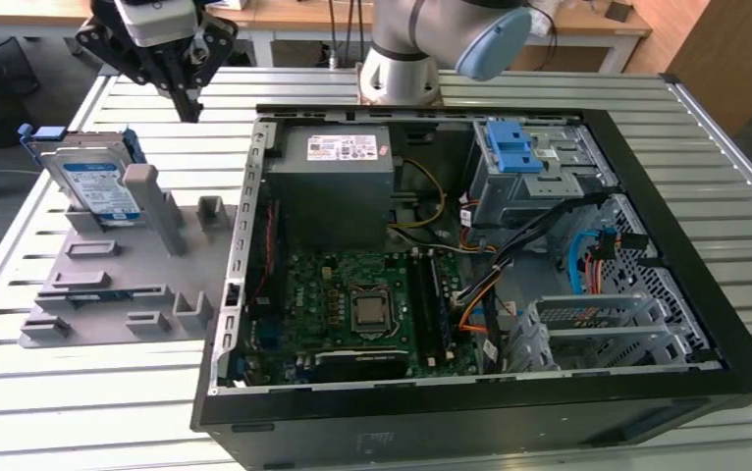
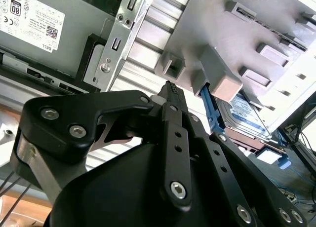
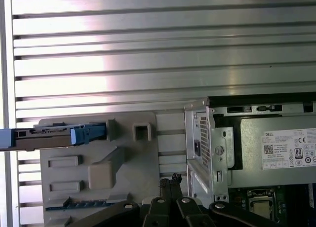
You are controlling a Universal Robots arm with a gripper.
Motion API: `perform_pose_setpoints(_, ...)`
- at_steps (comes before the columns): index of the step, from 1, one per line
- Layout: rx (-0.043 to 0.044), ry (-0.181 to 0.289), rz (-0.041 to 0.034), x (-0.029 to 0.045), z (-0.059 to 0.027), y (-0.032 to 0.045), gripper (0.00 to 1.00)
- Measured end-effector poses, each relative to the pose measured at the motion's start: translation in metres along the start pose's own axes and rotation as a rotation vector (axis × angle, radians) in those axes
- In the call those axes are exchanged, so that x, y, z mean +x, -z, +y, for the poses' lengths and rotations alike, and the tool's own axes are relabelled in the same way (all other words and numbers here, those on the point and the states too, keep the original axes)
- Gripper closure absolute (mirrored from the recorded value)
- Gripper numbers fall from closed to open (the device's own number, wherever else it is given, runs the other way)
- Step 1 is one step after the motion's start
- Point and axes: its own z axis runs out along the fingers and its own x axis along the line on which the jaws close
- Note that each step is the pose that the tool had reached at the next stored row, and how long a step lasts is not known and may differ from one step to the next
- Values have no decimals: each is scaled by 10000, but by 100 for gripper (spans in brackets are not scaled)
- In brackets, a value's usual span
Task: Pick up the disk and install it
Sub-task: 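Reach for the disk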
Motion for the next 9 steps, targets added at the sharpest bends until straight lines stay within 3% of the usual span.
perform_pose_setpoints(9, -1, 0, -1, 81, 32, -3, 89)
